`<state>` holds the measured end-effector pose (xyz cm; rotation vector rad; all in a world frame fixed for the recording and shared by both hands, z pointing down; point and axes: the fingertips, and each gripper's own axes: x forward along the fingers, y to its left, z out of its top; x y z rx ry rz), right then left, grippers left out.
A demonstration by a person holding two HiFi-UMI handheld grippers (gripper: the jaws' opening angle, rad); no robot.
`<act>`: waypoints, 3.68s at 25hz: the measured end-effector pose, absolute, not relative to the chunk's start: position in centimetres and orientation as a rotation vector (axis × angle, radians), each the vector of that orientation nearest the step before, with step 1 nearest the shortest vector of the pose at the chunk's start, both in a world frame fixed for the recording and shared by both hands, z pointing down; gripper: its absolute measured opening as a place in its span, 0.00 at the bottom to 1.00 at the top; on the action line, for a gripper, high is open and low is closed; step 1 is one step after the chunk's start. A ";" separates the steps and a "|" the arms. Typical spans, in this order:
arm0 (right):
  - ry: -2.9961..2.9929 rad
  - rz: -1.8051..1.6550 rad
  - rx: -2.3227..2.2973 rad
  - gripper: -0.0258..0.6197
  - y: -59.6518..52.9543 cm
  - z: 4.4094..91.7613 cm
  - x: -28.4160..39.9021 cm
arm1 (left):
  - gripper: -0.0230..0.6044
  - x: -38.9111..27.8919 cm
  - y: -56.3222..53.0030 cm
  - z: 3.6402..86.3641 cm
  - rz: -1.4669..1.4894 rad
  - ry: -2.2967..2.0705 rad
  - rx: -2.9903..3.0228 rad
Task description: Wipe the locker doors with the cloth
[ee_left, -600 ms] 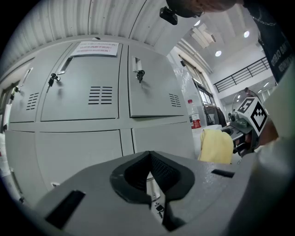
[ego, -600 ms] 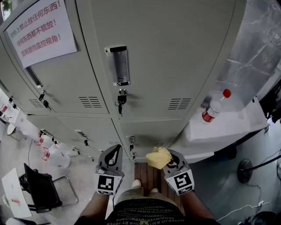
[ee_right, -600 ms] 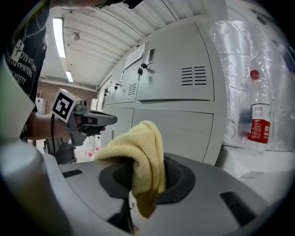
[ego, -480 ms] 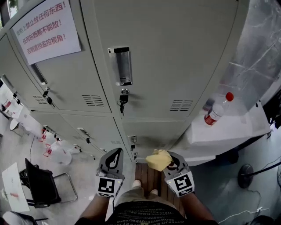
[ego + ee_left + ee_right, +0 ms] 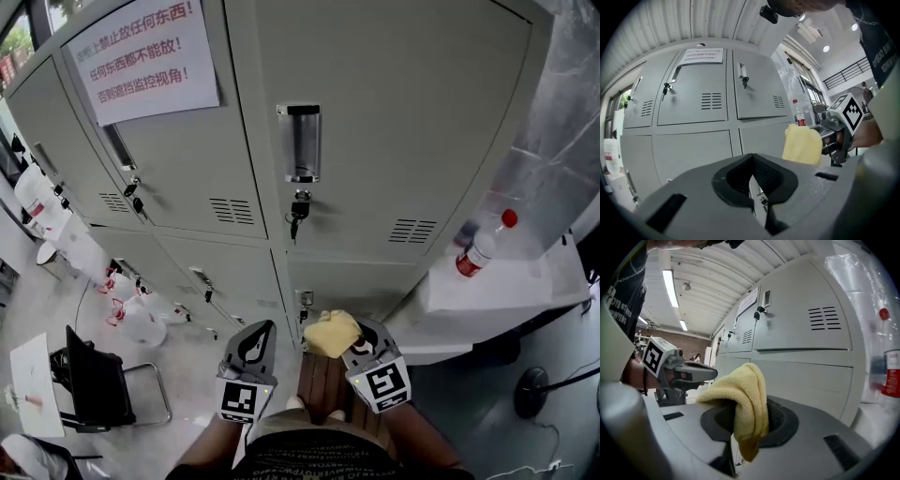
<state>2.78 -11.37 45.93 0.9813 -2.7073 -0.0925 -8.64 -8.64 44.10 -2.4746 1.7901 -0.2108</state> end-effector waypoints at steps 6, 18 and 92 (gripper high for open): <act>-2.687 -0.224 0.990 0.17 -16.7 43.7 -4.5 | 0.04 -11.6 -9.4 42.9 -0.198 1.764 -2.447; -2.645 -0.194 1.120 0.17 -20.2 42.8 -4.6 | 0.04 -12.9 -12.0 43.6 -0.179 1.684 -2.496; -2.500 0.114 1.090 0.17 -20.1 55.4 -1.3 | 0.04 -11.7 -11.2 44.4 -0.221 1.675 -2.516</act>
